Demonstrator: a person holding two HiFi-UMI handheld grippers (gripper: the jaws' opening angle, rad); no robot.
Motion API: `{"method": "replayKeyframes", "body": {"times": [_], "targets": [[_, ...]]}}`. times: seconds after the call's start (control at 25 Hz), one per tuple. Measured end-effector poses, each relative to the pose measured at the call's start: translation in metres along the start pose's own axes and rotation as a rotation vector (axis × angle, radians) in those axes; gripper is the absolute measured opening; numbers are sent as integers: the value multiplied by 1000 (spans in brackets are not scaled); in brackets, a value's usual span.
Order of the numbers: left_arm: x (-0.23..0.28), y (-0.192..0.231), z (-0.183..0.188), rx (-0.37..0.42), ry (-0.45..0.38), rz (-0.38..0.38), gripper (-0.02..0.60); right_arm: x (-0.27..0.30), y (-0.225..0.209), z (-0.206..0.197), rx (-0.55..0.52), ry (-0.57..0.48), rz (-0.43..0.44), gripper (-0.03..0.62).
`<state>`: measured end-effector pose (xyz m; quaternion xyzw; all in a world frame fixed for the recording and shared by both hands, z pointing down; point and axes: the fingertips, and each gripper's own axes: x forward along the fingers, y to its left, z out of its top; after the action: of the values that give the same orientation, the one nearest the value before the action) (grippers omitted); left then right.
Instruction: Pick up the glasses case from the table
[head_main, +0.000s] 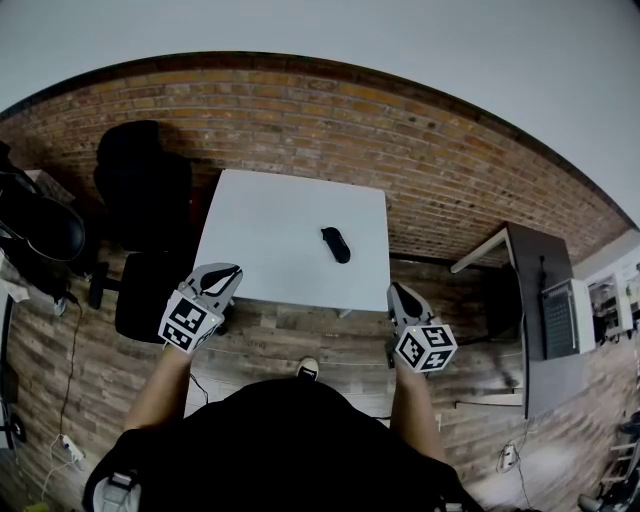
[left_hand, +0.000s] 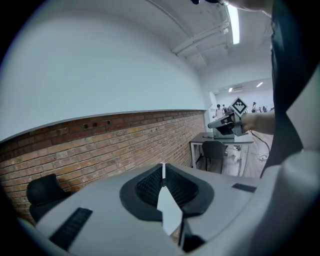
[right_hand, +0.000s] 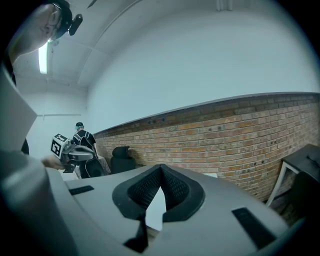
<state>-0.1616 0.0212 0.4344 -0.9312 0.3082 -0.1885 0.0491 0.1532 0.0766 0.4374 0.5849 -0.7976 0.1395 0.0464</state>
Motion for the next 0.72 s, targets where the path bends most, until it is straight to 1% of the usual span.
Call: {"method": "replayKeyframes", "body": {"times": [0.32,0.72], "targets": [[15,5,4,7,-10,16,25,15,-14,2,-6,7,13,14],[33,15,9,6,2,19,25,33,-28,10,-3,4,20,14]]}}
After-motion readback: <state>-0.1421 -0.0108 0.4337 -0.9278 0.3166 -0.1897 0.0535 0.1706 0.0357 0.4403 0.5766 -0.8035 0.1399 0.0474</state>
